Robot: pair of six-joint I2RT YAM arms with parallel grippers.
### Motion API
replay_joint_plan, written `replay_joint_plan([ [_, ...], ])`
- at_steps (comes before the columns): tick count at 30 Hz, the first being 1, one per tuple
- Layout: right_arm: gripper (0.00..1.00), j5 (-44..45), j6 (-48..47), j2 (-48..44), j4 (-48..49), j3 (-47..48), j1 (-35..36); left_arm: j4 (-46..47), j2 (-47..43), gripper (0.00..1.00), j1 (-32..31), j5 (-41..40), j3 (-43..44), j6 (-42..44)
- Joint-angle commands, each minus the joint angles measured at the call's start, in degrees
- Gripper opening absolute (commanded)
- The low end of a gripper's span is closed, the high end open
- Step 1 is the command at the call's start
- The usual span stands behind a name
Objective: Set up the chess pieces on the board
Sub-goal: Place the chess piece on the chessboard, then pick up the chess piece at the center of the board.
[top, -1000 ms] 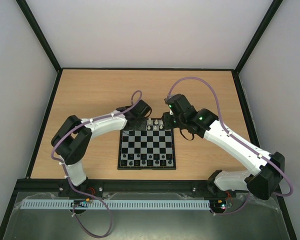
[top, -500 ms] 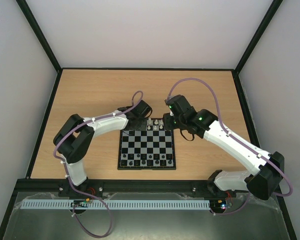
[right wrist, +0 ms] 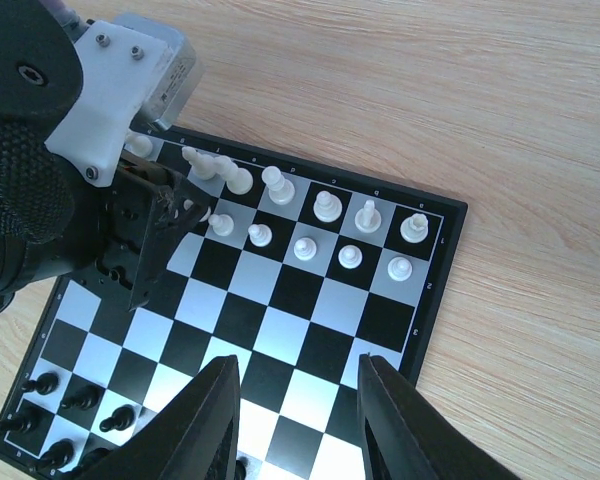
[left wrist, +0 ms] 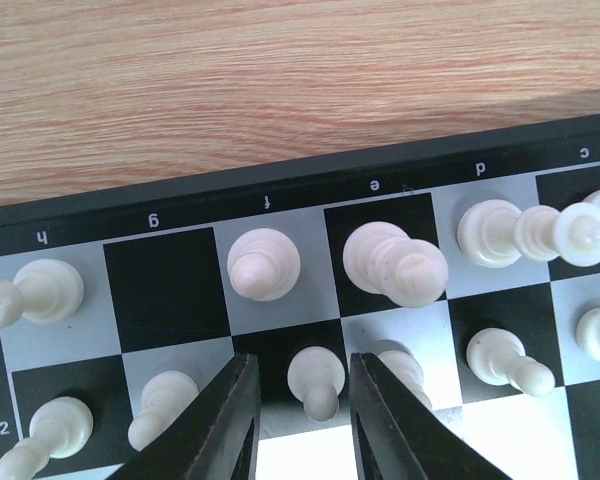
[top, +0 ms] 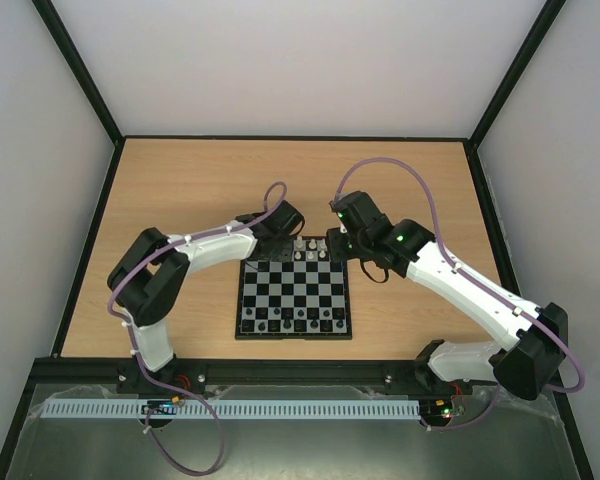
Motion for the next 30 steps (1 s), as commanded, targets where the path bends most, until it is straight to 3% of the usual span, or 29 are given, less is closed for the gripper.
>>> replay_joint_plan([
  [1,0.33,-0.26,-0.63,-0.39,-1.16,-0.55,-0.31,-1.86,-3.18,0.27,0.40,-1.01,-0.48,-0.06],
  [9,0.34,-0.27,-0.57,-0.75,-1.61,-0.11,-0.37,-5.97,-13.50,0.30,0.39,-4.32,-3.15,-1.26],
  [14,0.34,-1.16,-0.45,-0.51,-1.39,0.32,-0.31,-8.45,-20.56,0.56,3.82,-8.17,-4.47,-1.19],
  [18,0.34,-2.16,-0.37,0.00,-1.05,0.42,-0.31,-6.32,-23.26,0.65,13.56,-6.45,-7.99,0.86],
  [23,0.34,-4.00,-0.45,1.22,-0.27,0.56,-0.36,-1.72,-23.57,0.61,22.99,-3.59,-11.08,-0.72],
  [30,0.33,-7.62,-1.04,3.47,0.60,0.90,-0.32,2.98,-18.87,0.36,24.36,-3.02,-12.67,-3.53],
])
